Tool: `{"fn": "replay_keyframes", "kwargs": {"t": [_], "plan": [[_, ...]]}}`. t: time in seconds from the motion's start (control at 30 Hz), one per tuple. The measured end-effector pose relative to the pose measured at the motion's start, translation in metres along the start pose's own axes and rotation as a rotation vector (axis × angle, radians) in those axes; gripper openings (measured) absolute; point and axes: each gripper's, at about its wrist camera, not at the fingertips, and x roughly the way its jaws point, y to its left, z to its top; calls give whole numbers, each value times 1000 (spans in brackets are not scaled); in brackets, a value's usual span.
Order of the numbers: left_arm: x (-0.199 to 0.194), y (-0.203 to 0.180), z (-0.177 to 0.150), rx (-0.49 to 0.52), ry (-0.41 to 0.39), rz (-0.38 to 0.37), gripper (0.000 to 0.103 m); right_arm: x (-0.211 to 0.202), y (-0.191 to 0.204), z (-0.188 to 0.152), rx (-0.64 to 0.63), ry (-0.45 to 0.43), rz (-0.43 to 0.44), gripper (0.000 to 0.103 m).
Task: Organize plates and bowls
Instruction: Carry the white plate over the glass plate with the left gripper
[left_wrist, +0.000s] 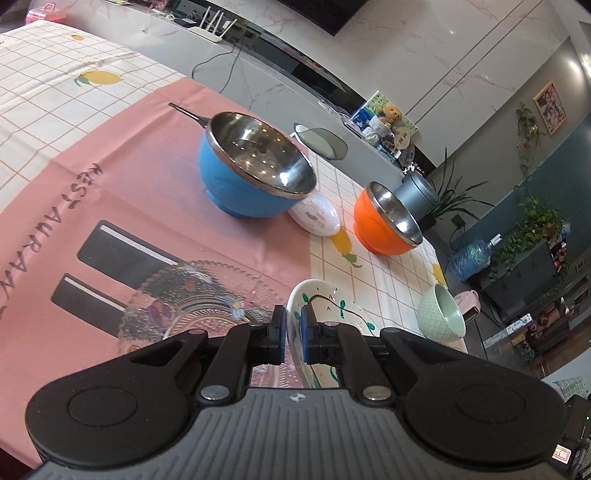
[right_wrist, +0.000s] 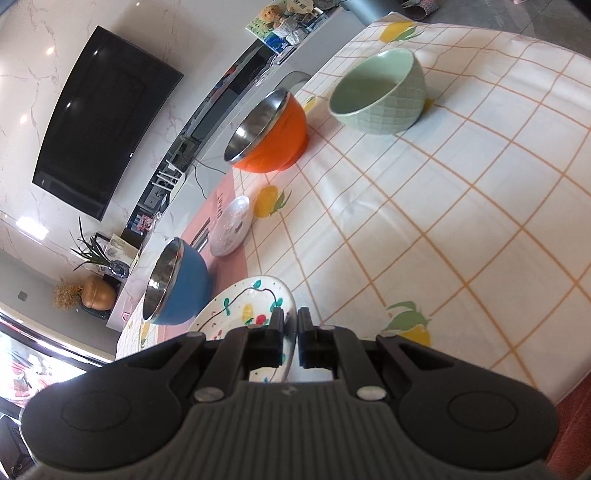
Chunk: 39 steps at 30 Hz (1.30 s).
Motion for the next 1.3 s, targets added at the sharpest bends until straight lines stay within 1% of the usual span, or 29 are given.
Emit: {"fn": "replay_keyframes", "kwargs": {"t": [0.1,0.23,0.33,0.43,0.57,0.73,1.1,1.3], "plan": [[-6,15,3,-22,-15,21,8,12,10,-5,-15,31,9,5],[-12,32,1,-44,-27,69,8,28,24,-14,-46,68,15,5],[-14,41,1,-63,-28,86,8,37,32,-19,-67,89,12,5],[-18,47,1,-61,-39,99,8,44,36,-23,-79,105,15,4],[-20,48,2,-37,-53,118,8,47,42,-28,-107,117,15,5],[-19,51,-1,-35,-45,133,8,48,44,-34,-135,121,8,5],[-16,51,-5,6,-43,175,11,48,46,-42,-176,115,2,5],[-15,46,-7,50,-51,192,12,49,48,-44,-197,108,-3,5]]}}
